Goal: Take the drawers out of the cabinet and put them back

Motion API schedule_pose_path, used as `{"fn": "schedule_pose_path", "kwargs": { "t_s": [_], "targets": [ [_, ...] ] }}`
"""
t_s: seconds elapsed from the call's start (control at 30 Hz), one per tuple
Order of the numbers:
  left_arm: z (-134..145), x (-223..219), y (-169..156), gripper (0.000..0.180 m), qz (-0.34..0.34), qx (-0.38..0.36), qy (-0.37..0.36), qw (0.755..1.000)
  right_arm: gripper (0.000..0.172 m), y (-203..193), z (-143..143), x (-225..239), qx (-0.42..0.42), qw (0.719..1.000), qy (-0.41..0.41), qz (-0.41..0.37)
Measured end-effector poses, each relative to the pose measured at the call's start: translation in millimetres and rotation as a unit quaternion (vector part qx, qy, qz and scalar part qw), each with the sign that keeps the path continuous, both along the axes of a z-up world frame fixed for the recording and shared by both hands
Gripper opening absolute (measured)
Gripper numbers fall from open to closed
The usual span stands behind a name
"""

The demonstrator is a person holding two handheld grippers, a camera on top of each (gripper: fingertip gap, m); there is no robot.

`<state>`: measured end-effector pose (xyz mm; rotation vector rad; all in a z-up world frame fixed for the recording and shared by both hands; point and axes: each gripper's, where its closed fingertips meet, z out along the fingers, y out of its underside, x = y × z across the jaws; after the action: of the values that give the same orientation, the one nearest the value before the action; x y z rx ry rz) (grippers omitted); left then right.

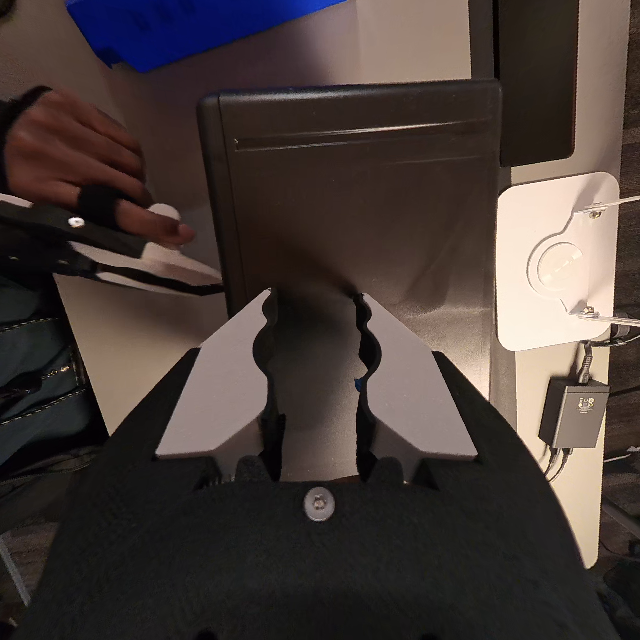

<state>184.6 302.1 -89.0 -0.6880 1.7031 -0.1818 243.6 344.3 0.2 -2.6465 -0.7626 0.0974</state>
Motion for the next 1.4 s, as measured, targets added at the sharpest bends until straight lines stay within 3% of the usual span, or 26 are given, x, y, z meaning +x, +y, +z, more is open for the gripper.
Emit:
{"fn": "schedule_pose_path", "kwargs": {
  "t_s": [0.13,0.3,0.4,0.53,0.63,0.7,0.8,0.9,1.0,1.1,1.2,1.4],
  "targets": [
    [-2,21,26,0.007,0.075,-0.053,-0.028,0.995,0.048,0,0,0,-0.001,1.000,-0.007,-0.002],
    [-11,2,1,0.017,0.034,-0.103,-0.020,0.994,0.047,0,0,0,0.001,1.000,-0.010,-0.003],
    [2,-31,4,0.020,0.026,-0.182,-0.038,0.982,0.047,0,0,0,0.002,1.000,-0.006,0.000],
    [46,-90,58,0.024,0.072,-0.266,-0.086,0.957,0.047,0,0,0,0.005,1.000,-0.002,0.003],
    [68,-137,125,0.030,0.146,-0.254,-0.102,0.951,0.047,0,0,0,0.006,1.000,-0.005,0.005],
    [57,-166,177,0.038,0.214,-0.230,-0.054,0.948,0.047,0,0,0,0.006,1.000,-0.008,0.006],
    [11,-206,246,0.052,0.300,-0.171,0.073,0.936,0.047,0,0,0,0.007,1.000,-0.012,0.006],
    [-44,-222,265,0.048,0.289,-0.131,0.210,0.925,0.046,0,0,-1,0.008,1.000,-0.016,0.007],
    [-81,-226,275,0.049,0.288,-0.109,0.283,0.908,0.046,0,0,-1,0.008,1.000,-0.014,0.005],
    [-95,-226,292,0.046,0.302,-0.084,0.299,0.901,0.046,0,0,-1,0.006,1.000,-0.012,0.005],
    [-98,-222,303,0.031,0.307,-0.065,0.288,0.905,0.046,0,0,-1,0.005,1.000,-0.013,0.007],
    [-75,-214,283,0.020,0.270,-0.048,0.228,0.934,0.046,0,0,-1,0.005,1.000,-0.006,0.011]
  ]
}}
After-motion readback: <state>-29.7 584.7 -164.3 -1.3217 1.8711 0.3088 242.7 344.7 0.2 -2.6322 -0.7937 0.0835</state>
